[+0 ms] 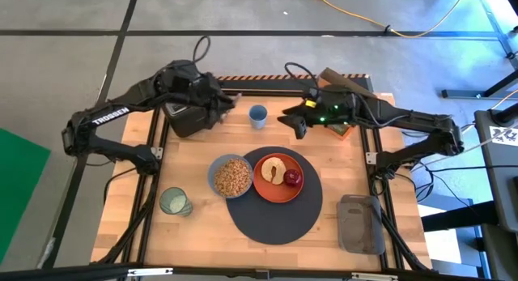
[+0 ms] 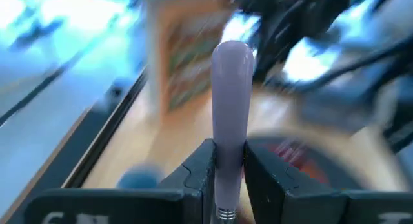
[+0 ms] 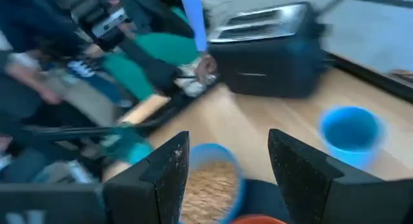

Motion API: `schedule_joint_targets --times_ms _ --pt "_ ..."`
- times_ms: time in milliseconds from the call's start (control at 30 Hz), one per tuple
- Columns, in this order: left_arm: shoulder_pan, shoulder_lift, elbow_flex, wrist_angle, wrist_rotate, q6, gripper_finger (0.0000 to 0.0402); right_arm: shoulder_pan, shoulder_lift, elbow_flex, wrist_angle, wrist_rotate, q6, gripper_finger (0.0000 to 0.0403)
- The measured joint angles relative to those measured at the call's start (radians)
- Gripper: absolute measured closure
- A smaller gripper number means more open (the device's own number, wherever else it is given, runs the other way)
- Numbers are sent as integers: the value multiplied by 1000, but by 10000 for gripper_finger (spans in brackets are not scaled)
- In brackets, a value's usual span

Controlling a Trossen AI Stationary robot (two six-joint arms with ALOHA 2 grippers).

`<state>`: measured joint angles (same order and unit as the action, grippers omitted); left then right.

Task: Arrange a breakfast setting
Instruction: Put the blue spoon on the tablemat to the right of the orange plate

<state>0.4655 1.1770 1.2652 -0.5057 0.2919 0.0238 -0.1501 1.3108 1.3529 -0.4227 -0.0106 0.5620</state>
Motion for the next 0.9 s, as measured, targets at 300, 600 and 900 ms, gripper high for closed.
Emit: schedule_joint_targets --times_ms 300,600,900 --pt "-72 0 0 417 196 -129 335 -1 103 -1 308 -176 -21 201" --pt "-152 52 1 540 200 -127 335 0 197 -1 646 -355 -16 201" --pt "-172 92 0 587 194 -136 335 0 207 -1 639 -376 -47 201"
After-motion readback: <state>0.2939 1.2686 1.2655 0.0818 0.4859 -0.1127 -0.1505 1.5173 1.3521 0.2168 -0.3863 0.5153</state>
